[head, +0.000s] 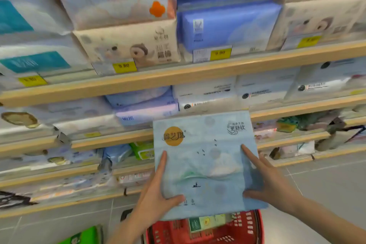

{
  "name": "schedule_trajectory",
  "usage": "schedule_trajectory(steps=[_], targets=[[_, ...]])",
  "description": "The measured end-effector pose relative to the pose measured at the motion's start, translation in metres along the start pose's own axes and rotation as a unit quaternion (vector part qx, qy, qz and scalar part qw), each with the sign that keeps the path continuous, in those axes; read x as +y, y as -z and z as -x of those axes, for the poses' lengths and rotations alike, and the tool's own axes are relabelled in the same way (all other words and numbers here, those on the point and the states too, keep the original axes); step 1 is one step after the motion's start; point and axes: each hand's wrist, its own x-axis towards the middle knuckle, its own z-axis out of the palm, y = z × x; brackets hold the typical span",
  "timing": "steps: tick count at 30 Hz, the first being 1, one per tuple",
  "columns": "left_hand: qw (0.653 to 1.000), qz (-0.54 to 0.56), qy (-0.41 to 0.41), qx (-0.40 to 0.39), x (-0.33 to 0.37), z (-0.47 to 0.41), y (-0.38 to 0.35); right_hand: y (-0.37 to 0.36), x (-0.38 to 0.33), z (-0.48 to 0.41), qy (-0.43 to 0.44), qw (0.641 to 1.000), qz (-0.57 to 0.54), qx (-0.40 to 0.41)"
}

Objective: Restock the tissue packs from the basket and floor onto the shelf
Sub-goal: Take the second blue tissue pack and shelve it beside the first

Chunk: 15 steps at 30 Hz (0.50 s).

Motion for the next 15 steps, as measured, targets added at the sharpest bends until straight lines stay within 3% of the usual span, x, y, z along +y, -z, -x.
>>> schedule_trajectory(steps=[15], targets=[[0.971, -0.076, -0.199, 0.105, 0.262, 0.038, 0.098, 0.210, -0.168, 0.097, 0.129, 0.971, 0.072, 0.188]])
